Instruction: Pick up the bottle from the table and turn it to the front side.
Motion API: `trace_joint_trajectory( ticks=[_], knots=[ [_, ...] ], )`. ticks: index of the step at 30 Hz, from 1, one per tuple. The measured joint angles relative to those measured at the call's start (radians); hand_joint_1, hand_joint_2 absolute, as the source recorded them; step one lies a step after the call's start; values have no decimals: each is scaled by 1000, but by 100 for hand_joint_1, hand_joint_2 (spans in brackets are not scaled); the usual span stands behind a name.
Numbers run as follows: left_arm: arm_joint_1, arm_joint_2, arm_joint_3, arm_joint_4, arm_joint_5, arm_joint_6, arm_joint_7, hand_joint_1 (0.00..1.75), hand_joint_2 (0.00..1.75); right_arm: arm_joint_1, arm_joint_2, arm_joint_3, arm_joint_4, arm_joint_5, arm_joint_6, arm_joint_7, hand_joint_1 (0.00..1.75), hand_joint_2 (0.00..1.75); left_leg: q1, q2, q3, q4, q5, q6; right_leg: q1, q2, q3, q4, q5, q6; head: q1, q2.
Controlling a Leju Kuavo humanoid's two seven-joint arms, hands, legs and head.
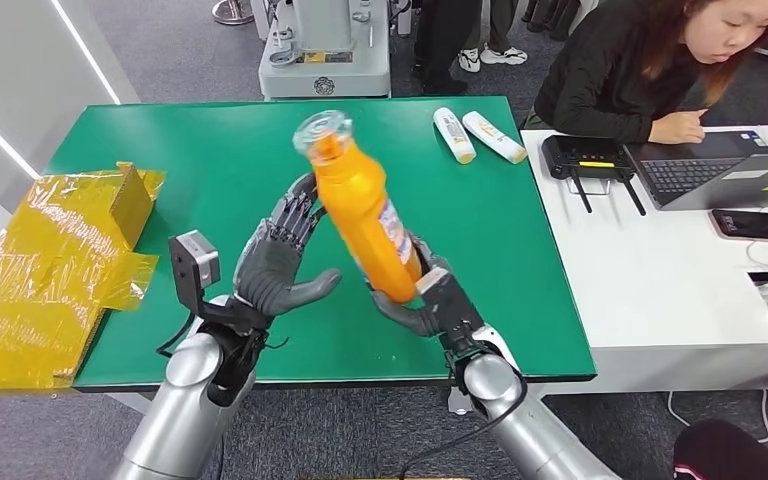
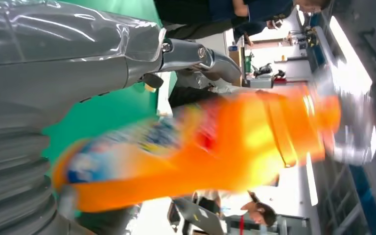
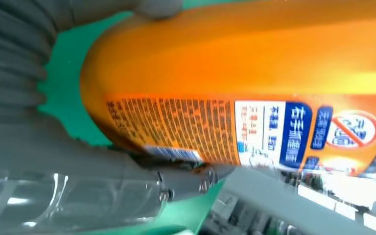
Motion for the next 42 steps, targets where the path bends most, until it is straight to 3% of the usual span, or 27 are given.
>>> trace_joint_trajectory(
  ticks=[9, 15, 31, 35, 36, 38, 39, 40, 42],
  knots=[
    [-125, 3, 0, 149, -50, 31, 7, 0, 175, -115, 80, 58, 180, 97, 62, 31, 175, 175, 0, 0, 0, 0, 1, 0, 0, 0, 0, 1, 0, 0, 0, 0],
    [-184, 6, -4, 284, -75, 42, -14, 0, 175, -155, 100, 92, 259, 166, 51, 49, 175, 175, 0, -1, 0, 0, 1, 0, 0, 0, 0, 1, 0, 0, 0, 0],
    [-207, 2, -7, 435, -77, 37, -11, 0, 175, -163, 101, 96, 312, 259, 26, 75, 175, 175, 0, 0, 0, 0, 1, 0, 0, 0, -1, 1, 1, 0, 0, 0],
    [-207, 1, -7, 440, -68, 45, -17, 143, 175, -163, 101, 95, 315, 267, 15, 81, 175, 175, 0, 0, 0, 0, 1, 0, 0, 0, -1, 1, 1, 0, 0, 0],
    [-207, 2, -7, 440, -62, 47, -22, 126, 175, -163, 101, 95, 317, 271, 12, 80, 175, 175, 0, 0, 0, 0, 1, 0, 0, 0, -1, 1, 1, 0, 0, 0],
    [-206, 2, -7, 440, -46, 47, -31, 61, 175, -163, 101, 93, 322, 280, 5, 74, 175, 175, 0, 0, 0, 0, 1, 0, 0, 0, -1, 1, 1, 0, 0, 0],
    [-204, 2, -7, 440, -34, 46, -34, 63, 175, -163, 100, 93, 325, 286, 2, 70, 175, 175, 0, 0, 0, 0, 1, 0, 0, 0, -1, 1, 1, 0, 0, 0],
    [-202, 2, -7, 440, -21, 45, -36, 79, 175, -164, 100, 93, 328, 291, -2, 67, 175, 175, 0, 0, 0, 0, 1, 0, 0, 0, -1, 1, 1, 0, 0, 0],
    [-197, 1, -6, 440, 11, 46, -39, 145, 175, -164, 100, 93, 335, 304, -11, 62, 175, 175, 0, 0, 0, 0, 1, 0, 0, 0, -1, 1, 1, 0, 0, 0]
  ],
)
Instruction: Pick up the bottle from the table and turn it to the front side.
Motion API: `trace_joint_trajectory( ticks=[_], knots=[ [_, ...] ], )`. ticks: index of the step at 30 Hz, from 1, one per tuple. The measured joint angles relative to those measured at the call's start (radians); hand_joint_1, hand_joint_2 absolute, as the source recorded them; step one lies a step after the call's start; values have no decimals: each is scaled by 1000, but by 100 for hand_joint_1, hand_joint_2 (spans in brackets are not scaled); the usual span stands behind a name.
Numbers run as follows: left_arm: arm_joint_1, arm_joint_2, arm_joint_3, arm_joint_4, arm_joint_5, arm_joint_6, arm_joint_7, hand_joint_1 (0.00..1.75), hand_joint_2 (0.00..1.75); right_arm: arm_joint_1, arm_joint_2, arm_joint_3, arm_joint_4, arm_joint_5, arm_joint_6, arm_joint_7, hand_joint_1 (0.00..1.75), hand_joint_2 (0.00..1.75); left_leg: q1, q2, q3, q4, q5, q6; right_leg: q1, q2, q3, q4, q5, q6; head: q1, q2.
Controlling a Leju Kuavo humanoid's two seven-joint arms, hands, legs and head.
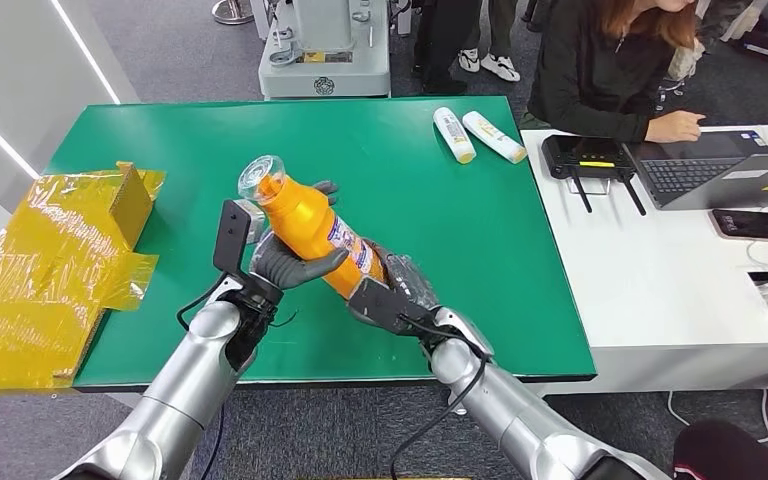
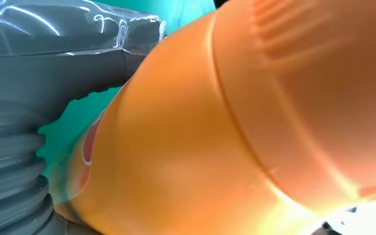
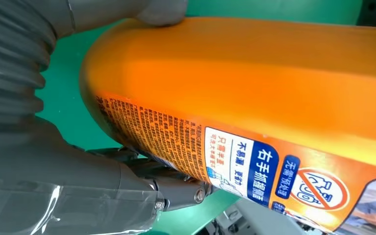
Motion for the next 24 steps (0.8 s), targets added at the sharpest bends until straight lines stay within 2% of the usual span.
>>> trace_joint_trajectory(
  ticks=[7, 12, 15, 16, 18, 20, 22, 23, 24],
  knots=[
    [31, -9, 13, -30, 100, 29, -10, 148, 175, 2, 0, 0, 11, 28, -25, -13, 175, 175, 0, 1, 0, 0, 0, 0, 0, 1, -1, 0, 0, 0, 0, 0],
    [36, -12, 19, -41, 107, 34, -10, 141, 175, 6, 0, 0, 11, 32, -28, -16, 175, 175, 0, 1, 0, 0, 0, 0, 0, 1, -1, 0, 0, 0, 0, 0],
    [40, -13, 24, -48, 128, 37, -5, 55, 175, 10, 0, 0, 9, 41, -37, -12, 175, 175, 0, 1, 0, 0, 0, 0, 0, 1, -1, 0, 0, 0, 0, 0],
    [42, -13, 25, -51, 135, 37, -1, 34, 175, 12, 0, -1, 9, 44, -40, -11, 175, 175, 0, 1, 0, 0, 0, 0, 0, 1, -1, 0, 0, 0, 0, 0],
    [46, -13, 27, -55, 147, 37, 4, 89, 175, 15, -2, -3, 9, 50, -48, -10, 175, 175, 0, 1, 0, 0, 0, 0, 0, 1, -1, 0, 0, 0, 0, 0],
    [47, -14, 28, -56, 158, 37, 6, 158, 175, 20, -4, -5, 9, 59, -54, -8, 175, 175, 0, 1, 0, 0, 0, 0, 0, 1, -1, 0, 0, 0, 0, 0],
    [46, -16, 29, -56, 167, 41, 7, 175, 175, 27, -7, -7, 8, 64, -60, -7, 175, 175, 0, 2, 0, 0, 0, 0, 0, 2, -2, 0, 0, 0, 0, 0],
    [45, -17, 29, -56, 171, 44, 7, 175, 175, 29, -7, -9, 7, 65, -62, -7, 156, 175, 0, 2, 0, 0, 0, 0, 0, 2, -2, 0, 0, 0, 0, 0],
    [43, -19, 29, -56, 173, 48, 8, 175, 175, 32, -7, -10, 6, 67, -64, -6, 113, 175, 0, 3, 0, 0, 0, 0, 0, 3, -2, 0, 0, 0, 0, 0]
  ],
)
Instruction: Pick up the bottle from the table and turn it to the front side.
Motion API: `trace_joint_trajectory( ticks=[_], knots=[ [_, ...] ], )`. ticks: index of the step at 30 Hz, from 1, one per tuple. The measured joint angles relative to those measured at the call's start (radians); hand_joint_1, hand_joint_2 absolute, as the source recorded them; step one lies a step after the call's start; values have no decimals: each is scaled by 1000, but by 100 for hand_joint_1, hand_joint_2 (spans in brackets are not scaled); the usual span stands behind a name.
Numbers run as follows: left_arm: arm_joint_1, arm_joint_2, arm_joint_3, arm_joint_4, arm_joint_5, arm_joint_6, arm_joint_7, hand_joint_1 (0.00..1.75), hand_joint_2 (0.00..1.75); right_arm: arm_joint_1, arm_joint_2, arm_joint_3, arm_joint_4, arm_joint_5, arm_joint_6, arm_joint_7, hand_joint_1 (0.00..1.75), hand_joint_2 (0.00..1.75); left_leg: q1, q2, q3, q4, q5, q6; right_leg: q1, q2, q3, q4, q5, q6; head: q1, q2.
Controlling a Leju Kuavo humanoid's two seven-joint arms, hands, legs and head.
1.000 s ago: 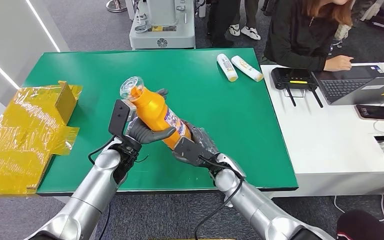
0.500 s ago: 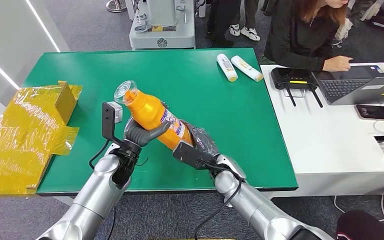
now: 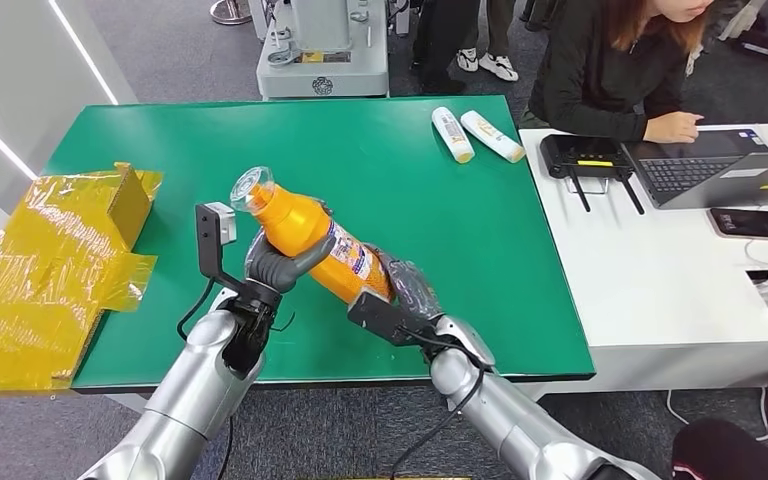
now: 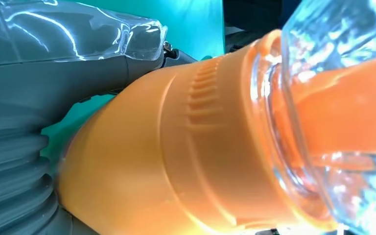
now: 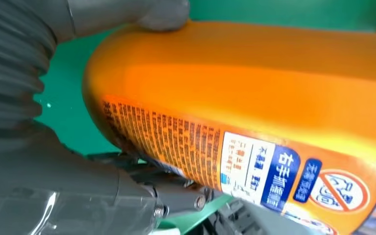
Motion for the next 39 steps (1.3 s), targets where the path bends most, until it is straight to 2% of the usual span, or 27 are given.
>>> trace_joint_trajectory(
  ticks=[2, 3, 10, 16, 23, 30, 31, 33, 34, 36, 37, 39],
  knots=[
    [-6, -2, 0, 0, 2, 6, 0, 175, 175, 3, 0, -3, -4, 3, -1, 0, 25, 175, 0, 0, 0, 0, 0, 0, 0, 0, 0, 0, 0, 0, 0, 0],
    [-10, -3, 1, 0, -3, 10, -1, 175, 175, 6, 0, -4, -6, 1, 1, -2, 0, 175, 0, 0, 0, 0, 0, 0, 0, 0, 0, 0, 0, 0, 0, 0],
    [-56, 2, 1, 0, -122, 85, -38, 175, 175, 82, -17, -38, -74, -142, 72, -70, 0, 175, 0, -1, -1, 0, 0, 0, 0, -1, 0, 1, 0, 0, 0, 0],
    [-71, 14, 1, -2, -149, 100, -50, 175, 175, 157, -42, -56, -203, -243, 95, -111, 0, 175, 0, -1, -1, 0, 0, 0, 0, -1, 0, 0, 0, 0, 0, 0],
    [-72, 27, 1, -8, -168, 104, -61, 175, 175, 214, -62, -56, -327, -262, 88, -111, 0, 175, 0, -1, -1, 0, 0, 0, 0, -1, 0, 1, 0, 0, 0, 0],
    [-75, 37, -1, -17, -194, 125, -49, 175, 175, 236, -70, -56, -379, -264, 89, -115, 0, 175, 0, -1, -1, 0, 0, 0, 0, -1, 0, 1, 0, 0, 0, 0],
    [-86, 45, -12, -16, -240, 166, -11, 175, 175, 245, -71, -57, -393, -263, 94, -120, 0, 175, 0, -2, -1, 0, 1, 0, 0, -1, 0, 1, 0, 0, 0, 0],
    [-129, 70, -56, -1, -449, 342, 104, 175, 175, 281, -74, -58, -449, -254, 108, -120, 0, 175, 1, -1, -2, 0, 1, 0, 1, -1, -1, 1, 0, -1, 0, 0],
    [-158, 84, -79, 11, -623, 462, 153, 175, 175, 303, -75, -58, -486, -247, 114, -113, 0, 175, 1, 0, -2, 0, 1, 0, 1, 0, -2, 1, 1, -1, 0, 0],
    [-212, 104, -104, 39, -1026, 652, 185, 175, 175, 340, -77, -57, -546, -240, 119, -98, 0, 175, 1, 1, -3, 0, 1, -1, 1, 1, -3, 1, 1, -2, 0, 0],
    [-239, 111, -112, 54, -1231, 697, 194, 175, 175, 351, -78, -57, -567, -239, 120, -95, 0, 175, 1, -1, -3, 0, 1, -1, 1, -1, -3, 1, 1, -2, 0, 0],
    [-283, 121, -129, 90, -1546, 706, 219, 175, 175, 363, -80, -58, -599, -239, 122, -91, 0, 175, 1, -3, -3, -1, 1, -1, 1, -4, -2, 1, 1, -2, 0, 0]
  ],
)
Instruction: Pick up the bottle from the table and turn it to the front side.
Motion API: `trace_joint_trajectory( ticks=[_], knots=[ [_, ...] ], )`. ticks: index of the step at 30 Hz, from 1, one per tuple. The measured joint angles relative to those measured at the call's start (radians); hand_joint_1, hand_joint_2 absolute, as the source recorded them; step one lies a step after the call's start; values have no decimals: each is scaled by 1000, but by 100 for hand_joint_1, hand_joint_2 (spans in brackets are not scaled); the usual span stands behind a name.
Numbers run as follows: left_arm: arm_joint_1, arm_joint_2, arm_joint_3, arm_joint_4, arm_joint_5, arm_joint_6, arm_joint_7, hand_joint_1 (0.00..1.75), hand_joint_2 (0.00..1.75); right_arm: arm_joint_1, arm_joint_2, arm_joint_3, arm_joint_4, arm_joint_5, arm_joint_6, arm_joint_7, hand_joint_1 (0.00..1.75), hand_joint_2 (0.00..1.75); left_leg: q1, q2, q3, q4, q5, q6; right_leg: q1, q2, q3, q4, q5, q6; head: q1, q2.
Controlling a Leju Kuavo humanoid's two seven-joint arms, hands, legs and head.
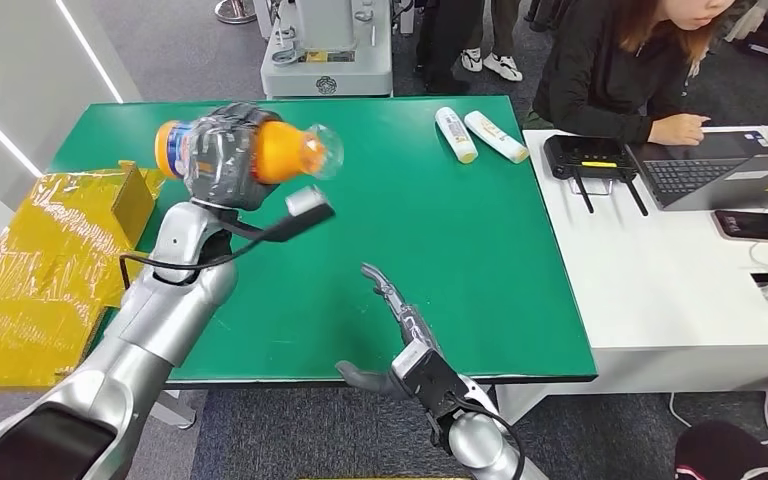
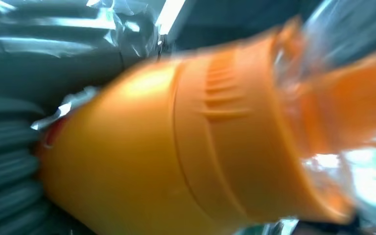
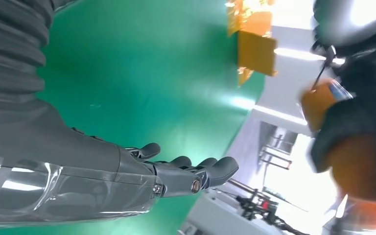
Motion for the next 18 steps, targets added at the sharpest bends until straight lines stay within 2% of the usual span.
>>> trace_joint_trajectory(
  ticks=[2, 7, 13, 18],
  knots=[
    [-23, 8, -10, 33, -128, -15, 23, 175, 175, 6, -1, -1, -21, 0, 1, 0, 0, 175, 0, 3, 0, 0, 0, 0, 0, 2, 0, 0, 1, 0, 0, 0],
    [-54, 10, -20, 104, -20, -13, 51, 175, 175, 25, -4, -9, -50, -2, 1, -10, 0, 175, 0, 4, 0, 0, 1, 0, 0, 5, -2, 0, 2, 0, 0, 0],
    [-67, 9, -20, 164, -29, -17, 60, 175, 175, 37, -5, -18, -67, -2, 1, -17, 0, 175, 0, 4, 0, 0, 1, -1, 0, 5, -2, 0, 2, 0, 0, 0],
    [-95, 15, -24, 234, -82, -68, 115, 175, 175, 44, -5, -29, -73, -2, 3, -25, 0, 175, 0, 4, 0, 0, 1, -1, 0, 4, -1, 0, 2, 0, 0, 0]
  ],
)
